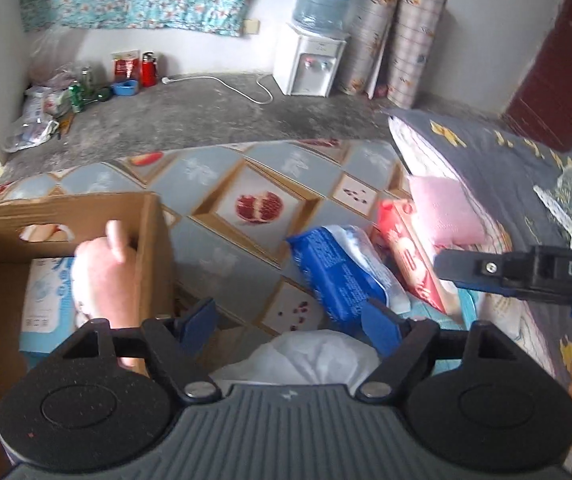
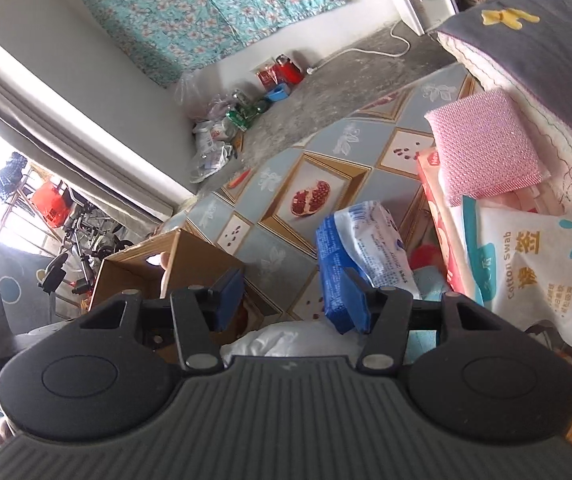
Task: Organize soft objects
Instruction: 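Move both grippers to the blue wet-wipes pack and grasp it with the left gripper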
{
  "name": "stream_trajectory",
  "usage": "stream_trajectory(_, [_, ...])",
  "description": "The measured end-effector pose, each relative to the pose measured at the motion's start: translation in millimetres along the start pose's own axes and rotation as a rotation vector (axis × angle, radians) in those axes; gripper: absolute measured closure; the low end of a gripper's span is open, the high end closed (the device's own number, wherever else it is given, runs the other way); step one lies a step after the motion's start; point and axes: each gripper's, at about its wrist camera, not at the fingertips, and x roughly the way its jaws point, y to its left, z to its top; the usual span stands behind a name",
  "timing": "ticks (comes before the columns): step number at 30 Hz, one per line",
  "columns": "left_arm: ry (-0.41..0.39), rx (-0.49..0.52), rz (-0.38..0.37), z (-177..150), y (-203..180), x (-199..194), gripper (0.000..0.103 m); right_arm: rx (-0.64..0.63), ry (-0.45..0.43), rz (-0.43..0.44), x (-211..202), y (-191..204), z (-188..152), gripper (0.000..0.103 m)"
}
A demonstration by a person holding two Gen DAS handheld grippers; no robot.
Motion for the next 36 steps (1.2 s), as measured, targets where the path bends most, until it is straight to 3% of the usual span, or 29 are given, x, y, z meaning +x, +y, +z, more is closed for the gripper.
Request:
stream_trajectory(6, [0.105, 0.062, -0.021, 9.6, -30.7, 61.1, 0.042, 0.049, 0.074, -0.035, 47.4, -28.9, 23.4, 0.05])
stream_trajectory(10, [0.174, 0.048, -0.045, 18.9, -31.4, 92.9, 0.042, 0.061, 0.111, -0.064, 78.3, -40.4, 33.4, 0.051])
stream_trajectory(16, [0.274, -0.054, -0.105, 28.8, -18.3, 130.2, 0.042, 0.053, 0.152, -0.111, 114.4, -50.9, 44.0, 0.051])
stream_trajectory(28, [0.347, -0.153, -0.137, 39.7, -10.5, 160.9, 0.035, 0.012, 0.217, -0.163, 157.7, -41.9, 56.2, 0.05])
stream_trajectory(32, [0.324, -0.158, -0.15, 40.8, -14.1, 160.0, 0.045, -0.002, 0.212, -0.146, 159.8, -40.7, 53.8, 0.055])
stream_trajectory(35, [0.314, -0.132, -0.121, 41.9, -22.5, 157.8, 0.045, 0.002, 0.194, -0.146, 155.7, -39.7, 52.2, 0.063])
stream_trajectory(36, [0.31, -0.127, -0.115, 41.7, -23.9, 156.6, 0.046, 0.006, 0.189, -0.148, 153.6, -40.1, 52.1, 0.07])
